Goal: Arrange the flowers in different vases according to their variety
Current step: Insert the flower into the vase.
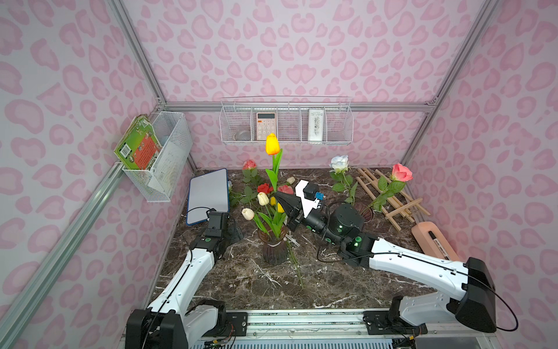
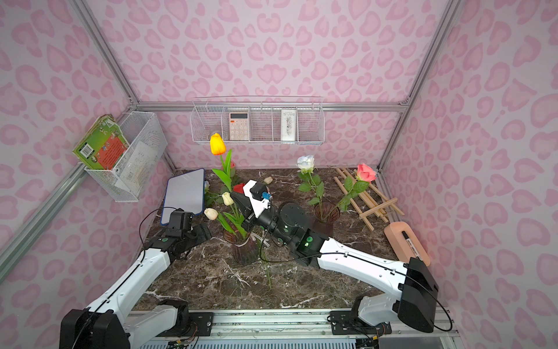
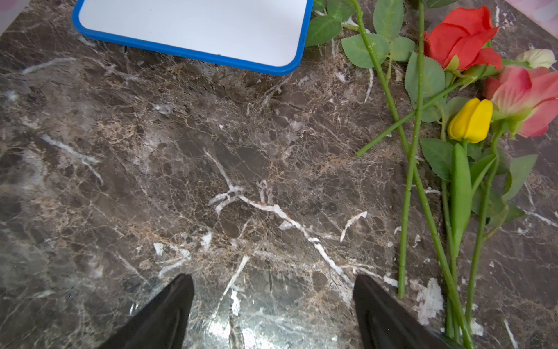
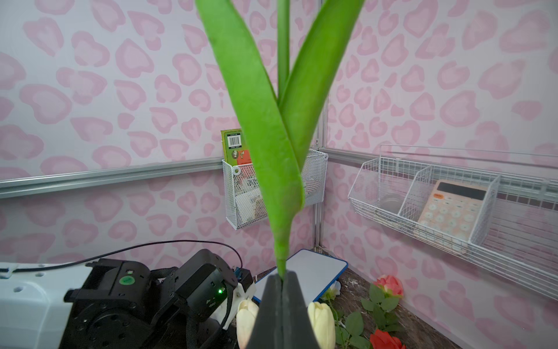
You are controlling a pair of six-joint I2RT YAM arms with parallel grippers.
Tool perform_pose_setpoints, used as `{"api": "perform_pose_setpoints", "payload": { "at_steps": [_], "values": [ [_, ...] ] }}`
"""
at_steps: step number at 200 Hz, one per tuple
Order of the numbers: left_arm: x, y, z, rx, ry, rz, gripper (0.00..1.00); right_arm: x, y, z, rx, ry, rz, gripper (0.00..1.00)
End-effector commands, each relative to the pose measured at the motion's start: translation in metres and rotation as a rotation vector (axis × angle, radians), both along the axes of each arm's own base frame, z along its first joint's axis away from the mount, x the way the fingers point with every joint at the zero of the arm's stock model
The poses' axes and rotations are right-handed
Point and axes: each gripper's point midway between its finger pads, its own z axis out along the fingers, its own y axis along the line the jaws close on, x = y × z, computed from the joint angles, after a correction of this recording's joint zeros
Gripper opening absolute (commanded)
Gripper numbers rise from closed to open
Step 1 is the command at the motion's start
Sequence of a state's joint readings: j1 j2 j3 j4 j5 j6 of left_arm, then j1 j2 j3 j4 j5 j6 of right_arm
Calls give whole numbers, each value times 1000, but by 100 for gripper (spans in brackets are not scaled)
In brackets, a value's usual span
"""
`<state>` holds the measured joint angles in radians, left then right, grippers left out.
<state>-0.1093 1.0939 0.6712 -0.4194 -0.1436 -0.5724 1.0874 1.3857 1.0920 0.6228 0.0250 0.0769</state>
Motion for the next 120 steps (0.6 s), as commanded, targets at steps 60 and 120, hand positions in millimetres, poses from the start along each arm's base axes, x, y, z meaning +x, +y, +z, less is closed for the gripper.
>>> {"api": "perform_pose_setpoints", "payload": {
  "at_steps": [60,120],
  "values": [
    [6,-2,-1,3,1,-15,88,-18,29,-47,3,36,118,11],
    [7,-2,-1,4,3,-18,88,-23,-6,-33,14,153,64,51]
  ]
}}
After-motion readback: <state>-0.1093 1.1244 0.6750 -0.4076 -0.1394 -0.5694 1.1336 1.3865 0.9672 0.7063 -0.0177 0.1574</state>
